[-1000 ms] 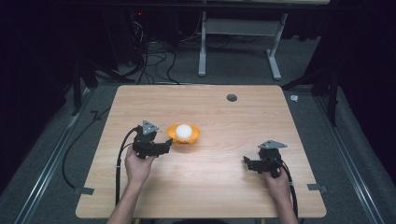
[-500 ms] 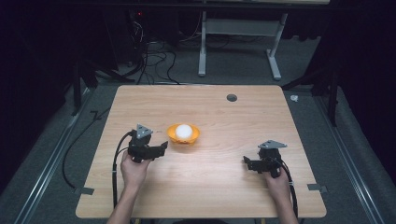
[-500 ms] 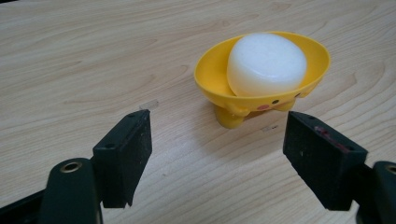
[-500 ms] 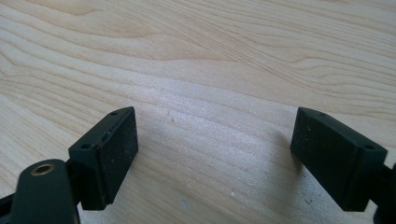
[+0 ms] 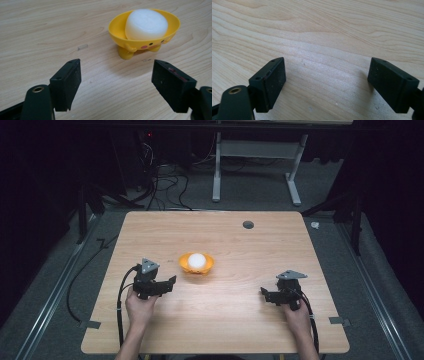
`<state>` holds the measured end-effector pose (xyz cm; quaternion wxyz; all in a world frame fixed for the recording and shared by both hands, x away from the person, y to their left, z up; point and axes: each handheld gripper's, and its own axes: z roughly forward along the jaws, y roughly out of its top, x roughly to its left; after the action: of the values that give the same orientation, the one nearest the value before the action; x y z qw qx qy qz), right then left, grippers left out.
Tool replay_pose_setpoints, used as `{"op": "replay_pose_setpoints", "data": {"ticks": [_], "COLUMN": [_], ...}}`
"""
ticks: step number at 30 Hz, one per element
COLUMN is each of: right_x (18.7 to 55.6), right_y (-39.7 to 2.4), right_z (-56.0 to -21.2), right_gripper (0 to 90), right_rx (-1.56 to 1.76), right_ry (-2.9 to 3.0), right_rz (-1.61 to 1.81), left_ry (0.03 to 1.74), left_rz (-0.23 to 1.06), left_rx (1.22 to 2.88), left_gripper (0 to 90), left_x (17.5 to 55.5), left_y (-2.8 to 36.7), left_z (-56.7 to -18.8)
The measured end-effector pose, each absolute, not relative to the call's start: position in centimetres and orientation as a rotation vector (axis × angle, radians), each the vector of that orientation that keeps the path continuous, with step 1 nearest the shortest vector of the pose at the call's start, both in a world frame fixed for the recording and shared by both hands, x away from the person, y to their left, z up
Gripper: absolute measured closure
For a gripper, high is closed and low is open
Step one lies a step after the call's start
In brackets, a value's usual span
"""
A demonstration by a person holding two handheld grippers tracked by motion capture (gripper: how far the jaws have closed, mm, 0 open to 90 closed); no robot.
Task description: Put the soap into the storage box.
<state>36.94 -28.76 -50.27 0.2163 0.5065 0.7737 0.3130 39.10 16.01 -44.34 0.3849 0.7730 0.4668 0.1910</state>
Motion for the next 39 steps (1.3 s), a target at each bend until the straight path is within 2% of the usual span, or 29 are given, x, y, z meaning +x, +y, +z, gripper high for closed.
{"op": "replay_pose_setpoints", "data": {"ticks": [16, 39], "right_x": [36.9, 36.9], "right_y": [-28.7, -28.8], "right_z": [-50.3, -50.3], "right_gripper": [15.7, 15.7], "right_rx": [1.404, 1.405], "right_ry": [2.144, 2.145], "right_rz": [0.867, 0.866], "left_ry": [1.210, 1.267], "left_rz": [0.447, 0.371], "left_rx": [1.959, 2.012], "left_gripper": [24.4, 24.3], "left_x": [38.2, 37.3], "left_y": [16.4, 15.6], "left_z": [-45.5, -49.3]}}
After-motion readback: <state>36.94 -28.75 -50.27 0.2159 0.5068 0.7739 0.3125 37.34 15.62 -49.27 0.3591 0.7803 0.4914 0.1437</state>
